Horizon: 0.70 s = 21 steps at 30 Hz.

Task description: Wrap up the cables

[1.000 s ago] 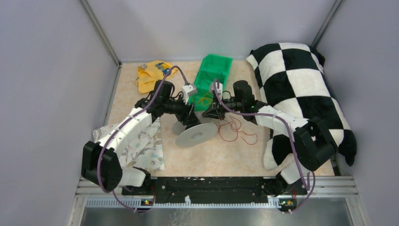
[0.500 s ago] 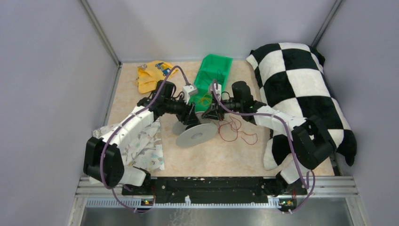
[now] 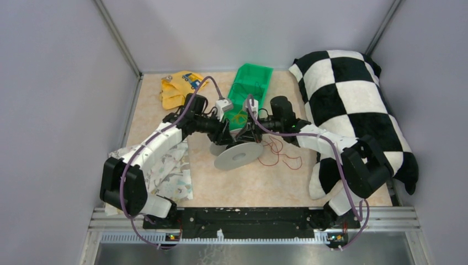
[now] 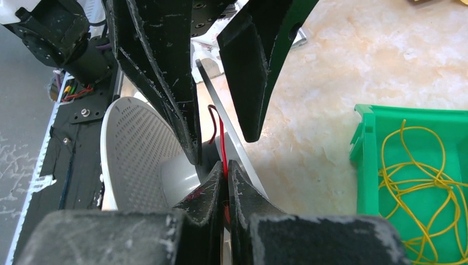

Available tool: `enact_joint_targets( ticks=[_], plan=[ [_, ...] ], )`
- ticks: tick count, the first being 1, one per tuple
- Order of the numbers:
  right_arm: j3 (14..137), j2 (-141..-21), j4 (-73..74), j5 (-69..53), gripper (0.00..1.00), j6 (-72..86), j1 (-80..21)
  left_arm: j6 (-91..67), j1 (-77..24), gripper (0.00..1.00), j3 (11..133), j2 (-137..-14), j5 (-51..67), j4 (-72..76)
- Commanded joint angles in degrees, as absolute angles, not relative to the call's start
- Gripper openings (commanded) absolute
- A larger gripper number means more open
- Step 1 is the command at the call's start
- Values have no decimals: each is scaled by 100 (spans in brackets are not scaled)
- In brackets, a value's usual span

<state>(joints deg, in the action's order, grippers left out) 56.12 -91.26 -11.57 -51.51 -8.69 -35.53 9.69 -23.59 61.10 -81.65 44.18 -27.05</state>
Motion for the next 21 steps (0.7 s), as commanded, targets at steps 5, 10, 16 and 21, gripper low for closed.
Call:
enact_joint_targets(
  ticks=[5, 10, 16, 21],
  plan=[
    [5608, -9149, -1610, -5087, 0, -774, -3629, 993, -2338, 44, 6381, -8096, 4558, -2598],
    [5612, -9155, -1617, -5069, 0, -756, -3623, 1010, -2338, 37, 6416, -8126, 4564, -2651],
    [5599, -9171, -1607, -5124, 0, -706, -3630, 1015, -2338, 20, 6407, -8056, 4526, -2631],
    [5516, -9084, -1635, -5014, 0, -638, -3629, 1016, -2338, 0, 6478, -8041, 4456, -2721]
  ],
)
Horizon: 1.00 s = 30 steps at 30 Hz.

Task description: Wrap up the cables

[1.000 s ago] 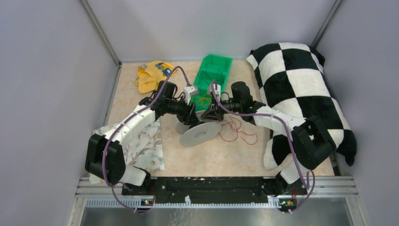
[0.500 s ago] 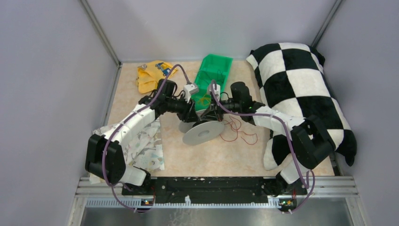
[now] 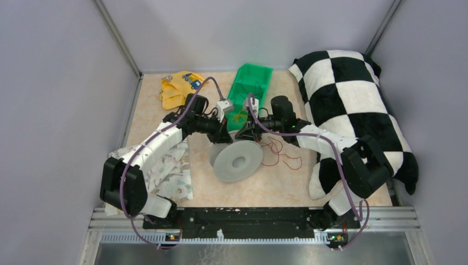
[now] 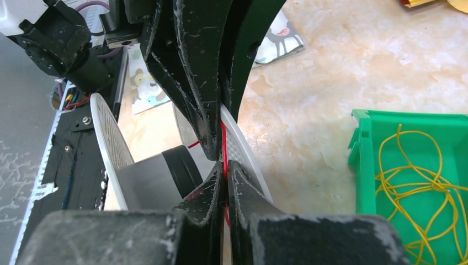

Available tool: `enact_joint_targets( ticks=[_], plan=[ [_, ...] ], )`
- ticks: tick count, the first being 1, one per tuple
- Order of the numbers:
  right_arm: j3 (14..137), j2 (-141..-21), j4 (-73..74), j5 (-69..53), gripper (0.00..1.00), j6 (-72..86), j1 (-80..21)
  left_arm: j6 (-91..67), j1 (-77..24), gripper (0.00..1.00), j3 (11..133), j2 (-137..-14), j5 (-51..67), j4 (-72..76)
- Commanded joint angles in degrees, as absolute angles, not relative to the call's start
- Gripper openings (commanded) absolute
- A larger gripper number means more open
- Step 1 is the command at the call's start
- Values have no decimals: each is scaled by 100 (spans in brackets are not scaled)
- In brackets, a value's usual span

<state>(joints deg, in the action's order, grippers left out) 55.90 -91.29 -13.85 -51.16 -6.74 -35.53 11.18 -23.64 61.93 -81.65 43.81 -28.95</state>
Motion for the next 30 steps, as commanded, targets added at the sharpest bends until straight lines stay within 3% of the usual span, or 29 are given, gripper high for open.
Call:
enact_joint_targets(
  ticks=[1, 7, 11, 12, 21, 27, 30],
  plan=[
    [5472, -9028, -1659, -4936, 0, -622, -3629, 1007, -2338, 0, 6478, -8016, 4407, -2723],
    [5286, -8638, -1603, -4460, 37, -604, -3623, 903, -2338, 0, 6494, -7849, 4186, -2695],
    [5215, -8385, -1427, -4080, 80, -726, -3625, 817, -2338, 0, 6470, -7738, 4114, -2625],
    [5220, -8328, -1345, -4007, 96, -762, -3627, 803, -2337, 0, 6469, -7704, 4106, -2621],
    [5048, -7244, -987, -2594, 99, -630, -3492, 643, -2329, 0, 6580, -7079, 3453, -2654],
    [4998, -6471, -249, -1039, 99, 438, -3070, 385, -2329, 0, 6625, -6448, 2683, -2402],
    [4828, -6223, 121, -836, 99, 784, -2955, 157, -2329, 0, 6708, -6157, 2265, -2391]
  ],
)
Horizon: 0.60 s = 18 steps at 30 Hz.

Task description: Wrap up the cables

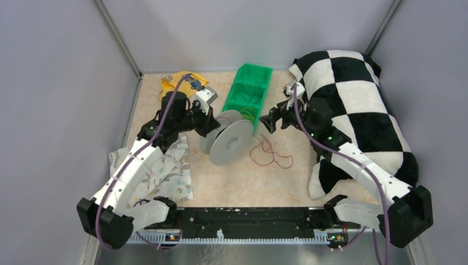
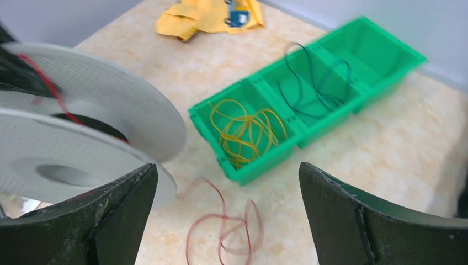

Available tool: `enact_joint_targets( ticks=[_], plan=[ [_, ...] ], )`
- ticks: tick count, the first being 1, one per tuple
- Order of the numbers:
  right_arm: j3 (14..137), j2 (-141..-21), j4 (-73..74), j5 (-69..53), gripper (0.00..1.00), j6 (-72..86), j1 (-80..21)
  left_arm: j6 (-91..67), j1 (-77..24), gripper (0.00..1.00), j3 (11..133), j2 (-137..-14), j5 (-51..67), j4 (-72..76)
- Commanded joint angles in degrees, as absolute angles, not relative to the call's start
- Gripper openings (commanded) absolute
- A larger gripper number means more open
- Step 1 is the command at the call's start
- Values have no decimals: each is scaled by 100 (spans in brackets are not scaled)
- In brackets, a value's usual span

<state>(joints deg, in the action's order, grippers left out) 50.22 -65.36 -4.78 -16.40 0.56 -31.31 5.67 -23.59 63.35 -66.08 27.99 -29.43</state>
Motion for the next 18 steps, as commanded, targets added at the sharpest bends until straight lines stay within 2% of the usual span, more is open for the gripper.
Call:
enact_joint_targets(
  ticks=[1, 5, 11, 18],
  plan=[
    [4773, -6176, 273, -827, 99, 886, -2958, 43, -2329, 0, 6725, -6078, 2161, -2395],
    [4480, -5988, 594, -981, 99, 1307, -2953, -370, -2329, 0, 6723, -5732, 1851, -2463],
    [3560, -5504, 114, -1151, 99, 1907, -3033, -798, -2329, 0, 6610, -5236, 1582, -2669],
    [2921, -5318, -668, -586, 99, 2114, -4058, -1362, -2329, 0, 6608, -4991, 1420, -2667]
  ],
)
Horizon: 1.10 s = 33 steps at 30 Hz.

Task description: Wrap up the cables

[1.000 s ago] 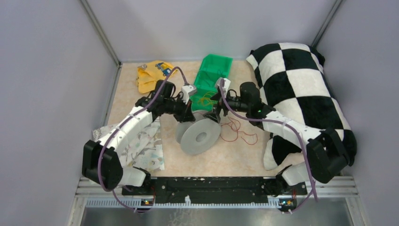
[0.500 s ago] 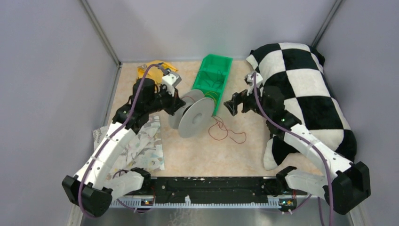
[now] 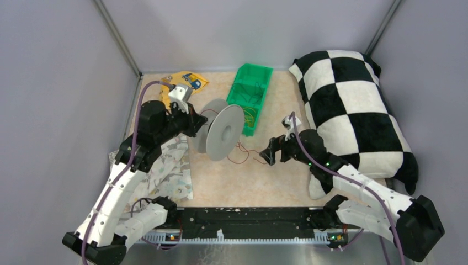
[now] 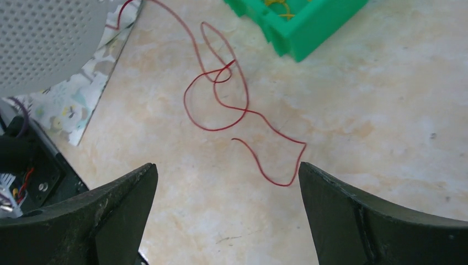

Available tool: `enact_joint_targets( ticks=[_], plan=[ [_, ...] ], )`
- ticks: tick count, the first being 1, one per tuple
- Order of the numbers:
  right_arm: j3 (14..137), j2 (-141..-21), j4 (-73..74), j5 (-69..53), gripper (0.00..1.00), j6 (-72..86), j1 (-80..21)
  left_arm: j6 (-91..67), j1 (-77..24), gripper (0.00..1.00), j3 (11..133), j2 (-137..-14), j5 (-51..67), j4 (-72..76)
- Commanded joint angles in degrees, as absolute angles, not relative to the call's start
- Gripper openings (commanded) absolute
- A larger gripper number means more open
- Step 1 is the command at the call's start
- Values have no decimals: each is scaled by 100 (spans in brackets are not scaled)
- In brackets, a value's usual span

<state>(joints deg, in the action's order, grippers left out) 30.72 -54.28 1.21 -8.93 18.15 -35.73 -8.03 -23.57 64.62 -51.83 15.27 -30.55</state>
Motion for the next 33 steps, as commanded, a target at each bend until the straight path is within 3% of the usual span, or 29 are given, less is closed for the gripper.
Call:
enact_joint_targets(
  ticks=[1, 6, 11, 12, 27, 33],
  plan=[
    [2845, -5344, -826, -482, 99, 2148, -4193, -1419, -2331, 0, 6631, -4982, 1453, -2650],
    [2404, -5626, -1672, -190, 95, 2116, -4673, -1751, -2333, 0, 6764, -4918, 1543, -2692],
    [2473, -6411, -2117, -214, 62, 1962, -4698, -2060, -2338, 0, 6895, -4903, 1659, -2728],
    [2572, -6577, -2096, -230, 61, 1926, -4706, -2095, -2337, 0, 6951, -4913, 1678, -2771],
    [2923, -8456, -3915, 913, 66, 1679, -5156, -2417, -2338, 0, 7432, -4719, 1388, -2905],
    [3144, -9071, -4360, 361, 71, 1154, -5167, -2501, -2333, 0, 7737, -4721, 1500, -2986]
  ],
)
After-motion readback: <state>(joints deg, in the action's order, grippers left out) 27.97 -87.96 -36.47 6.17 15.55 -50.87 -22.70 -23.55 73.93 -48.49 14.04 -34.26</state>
